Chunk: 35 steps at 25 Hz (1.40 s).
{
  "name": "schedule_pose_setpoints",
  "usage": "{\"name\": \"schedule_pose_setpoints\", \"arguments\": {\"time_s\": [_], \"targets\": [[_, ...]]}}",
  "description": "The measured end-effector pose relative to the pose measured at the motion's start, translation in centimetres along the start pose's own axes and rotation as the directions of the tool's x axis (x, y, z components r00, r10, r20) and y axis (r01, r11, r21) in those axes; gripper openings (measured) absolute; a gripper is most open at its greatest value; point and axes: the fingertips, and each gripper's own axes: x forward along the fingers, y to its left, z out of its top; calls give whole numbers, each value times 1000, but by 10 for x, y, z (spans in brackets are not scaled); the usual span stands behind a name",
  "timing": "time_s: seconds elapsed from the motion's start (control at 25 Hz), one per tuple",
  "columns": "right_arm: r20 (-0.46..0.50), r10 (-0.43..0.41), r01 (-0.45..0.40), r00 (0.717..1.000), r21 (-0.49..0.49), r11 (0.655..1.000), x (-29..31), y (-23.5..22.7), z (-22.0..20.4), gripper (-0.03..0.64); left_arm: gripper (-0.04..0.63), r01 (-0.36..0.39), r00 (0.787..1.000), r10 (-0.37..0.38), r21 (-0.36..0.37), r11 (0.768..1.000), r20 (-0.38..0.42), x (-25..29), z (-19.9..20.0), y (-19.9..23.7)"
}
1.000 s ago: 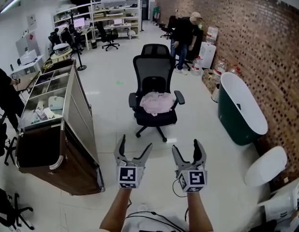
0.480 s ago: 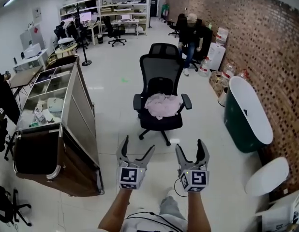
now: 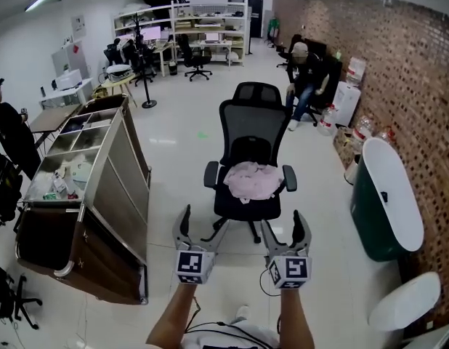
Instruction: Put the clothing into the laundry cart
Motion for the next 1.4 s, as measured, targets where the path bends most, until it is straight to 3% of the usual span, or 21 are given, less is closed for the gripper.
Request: {"name": "schedule_pose_setpoints", "arguments": {"time_s": [0.44,0.96,1.4], "targets": [[8,39,-39,999,47,998,42,-117,-30,408,453,-62,998,62,28,998,-12,98,-5,-43],[18,98,-99,995,62,993,90,-149,-51,408,453,-64,998,66,64,996,-24,161,-16,-56],[-25,47,-46,999,8,999,179,-185,-81,408,453,15,1000,-15,31,999,-2,276,-46,-30]]}}
